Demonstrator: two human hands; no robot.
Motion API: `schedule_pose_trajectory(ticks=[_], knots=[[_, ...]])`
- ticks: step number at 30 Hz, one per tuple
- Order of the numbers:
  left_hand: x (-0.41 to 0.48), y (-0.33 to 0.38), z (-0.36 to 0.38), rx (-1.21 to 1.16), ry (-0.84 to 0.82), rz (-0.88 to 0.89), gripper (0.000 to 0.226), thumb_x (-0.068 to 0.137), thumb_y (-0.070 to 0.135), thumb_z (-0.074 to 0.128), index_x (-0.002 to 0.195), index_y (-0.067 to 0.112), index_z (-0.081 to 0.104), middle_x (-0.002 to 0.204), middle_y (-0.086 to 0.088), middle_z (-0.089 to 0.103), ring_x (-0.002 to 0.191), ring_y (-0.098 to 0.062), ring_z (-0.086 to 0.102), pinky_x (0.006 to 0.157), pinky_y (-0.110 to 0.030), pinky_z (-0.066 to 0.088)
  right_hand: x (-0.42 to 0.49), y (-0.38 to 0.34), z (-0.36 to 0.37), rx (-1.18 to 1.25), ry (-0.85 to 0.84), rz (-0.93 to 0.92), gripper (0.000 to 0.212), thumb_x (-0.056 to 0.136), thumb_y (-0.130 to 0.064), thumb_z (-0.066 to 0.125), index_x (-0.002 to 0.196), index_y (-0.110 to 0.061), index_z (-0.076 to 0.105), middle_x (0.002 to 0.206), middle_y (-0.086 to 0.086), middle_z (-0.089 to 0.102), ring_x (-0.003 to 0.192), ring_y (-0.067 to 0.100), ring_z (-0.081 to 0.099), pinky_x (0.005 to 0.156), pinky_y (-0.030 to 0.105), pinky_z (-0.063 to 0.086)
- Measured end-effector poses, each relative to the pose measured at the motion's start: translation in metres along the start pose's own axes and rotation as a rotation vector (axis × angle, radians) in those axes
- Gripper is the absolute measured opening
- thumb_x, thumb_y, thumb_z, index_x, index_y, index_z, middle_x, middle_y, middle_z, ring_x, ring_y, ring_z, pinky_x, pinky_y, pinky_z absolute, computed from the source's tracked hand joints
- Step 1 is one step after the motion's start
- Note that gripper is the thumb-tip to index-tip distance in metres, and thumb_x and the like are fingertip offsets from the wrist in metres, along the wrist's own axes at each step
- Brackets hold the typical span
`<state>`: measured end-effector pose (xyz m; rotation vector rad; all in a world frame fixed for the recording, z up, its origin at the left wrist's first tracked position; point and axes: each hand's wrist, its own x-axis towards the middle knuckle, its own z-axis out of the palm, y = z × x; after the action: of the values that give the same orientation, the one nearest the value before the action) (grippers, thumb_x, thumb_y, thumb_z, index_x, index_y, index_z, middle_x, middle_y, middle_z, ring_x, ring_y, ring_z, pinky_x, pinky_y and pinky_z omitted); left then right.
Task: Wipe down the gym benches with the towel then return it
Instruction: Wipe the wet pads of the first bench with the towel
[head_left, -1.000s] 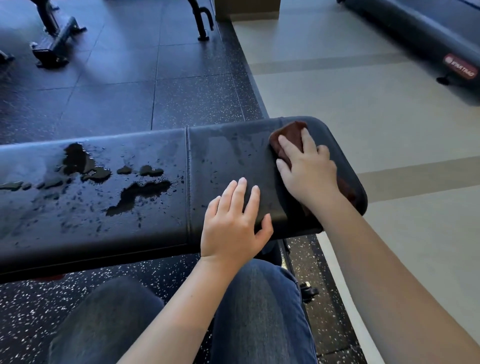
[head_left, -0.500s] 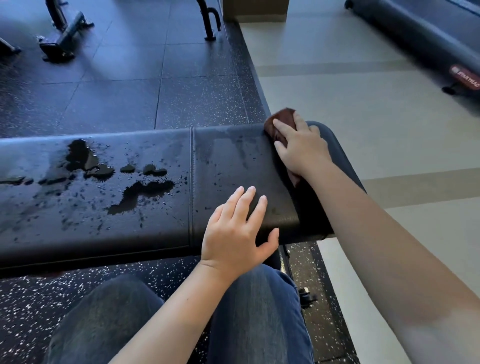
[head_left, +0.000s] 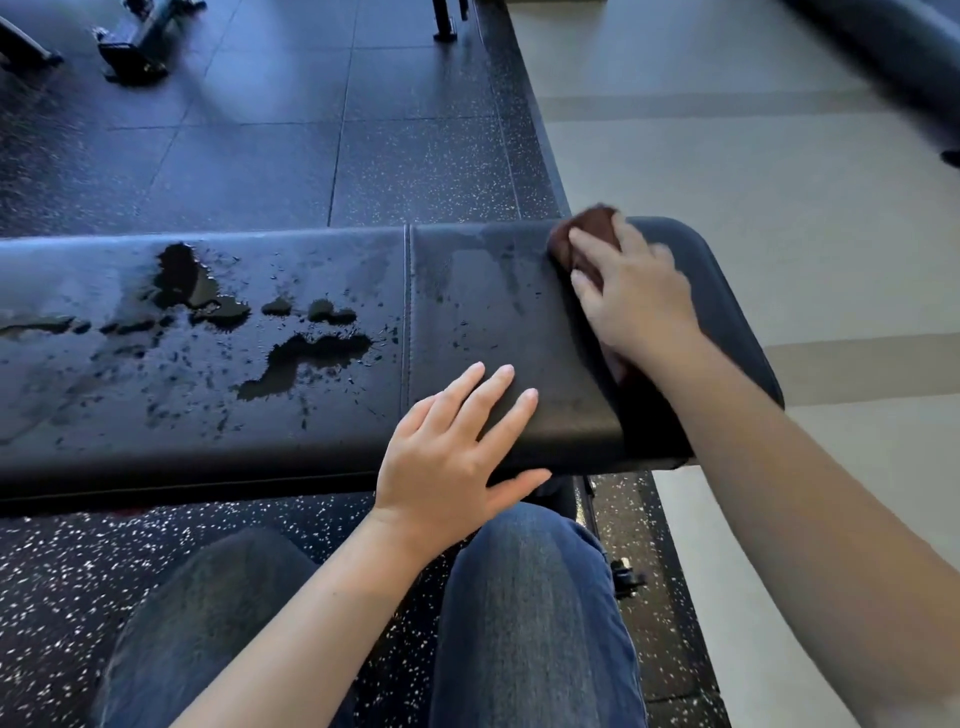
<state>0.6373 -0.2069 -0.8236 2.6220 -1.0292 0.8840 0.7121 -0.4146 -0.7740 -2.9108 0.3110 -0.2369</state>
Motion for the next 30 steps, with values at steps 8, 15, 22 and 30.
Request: schedule_pose_trajectory(ticks=[8, 15, 22, 30], knots=[[-0.002, 0.002, -0.001, -0.021, -0.013, -0.001, 0.054, 0.081, 0.058, 0.056, 0.117, 0.019, 0.065, 0.125, -0.006, 0.060, 0.115, -0.024, 0.057, 0.083, -0.035, 0.046, -0.048, -0.008, -0.006, -0.026, 0.042, -0.068, 0.045, 0.091, -0.033, 0.049, 0.135, -0.035, 0.041, 0.151, 0.006, 0.027, 0.119, 0.038, 0.038, 0.090, 0.048, 0.040], [-0.003, 0.001, 0.000, -0.034, -0.001, 0.005, 0.054, 0.082, 0.058, 0.055, 0.118, 0.018, 0.065, 0.126, -0.006, 0.060, 0.115, -0.024, 0.057, 0.084, -0.035, 0.047, -0.076, -0.015, -0.004, -0.035, 0.132, -0.118, 0.042, 0.091, -0.030, 0.051, 0.133, -0.030, 0.047, 0.146, 0.009, 0.036, 0.112, 0.038, 0.045, 0.085, 0.048, 0.043], [-0.003, 0.001, 0.000, -0.049, -0.016, -0.005, 0.054, 0.082, 0.059, 0.053, 0.117, 0.019, 0.065, 0.125, -0.005, 0.060, 0.115, -0.023, 0.057, 0.083, -0.033, 0.046, 0.058, -0.020, 0.002, -0.048, -0.087, 0.073, 0.041, 0.097, -0.031, 0.037, 0.137, -0.034, 0.036, 0.152, 0.006, 0.022, 0.128, 0.037, 0.028, 0.103, 0.047, 0.029], [0.001, 0.003, -0.013, -0.135, -0.098, -0.074, 0.060, 0.076, 0.055, 0.061, 0.115, 0.010, 0.066, 0.125, -0.006, 0.060, 0.115, -0.024, 0.057, 0.087, -0.034, 0.047, -0.111, -0.048, 0.003, -0.017, 0.166, -0.044, 0.043, 0.087, -0.027, 0.058, 0.129, -0.026, 0.052, 0.141, 0.015, 0.043, 0.102, 0.040, 0.051, 0.074, 0.046, 0.046]])
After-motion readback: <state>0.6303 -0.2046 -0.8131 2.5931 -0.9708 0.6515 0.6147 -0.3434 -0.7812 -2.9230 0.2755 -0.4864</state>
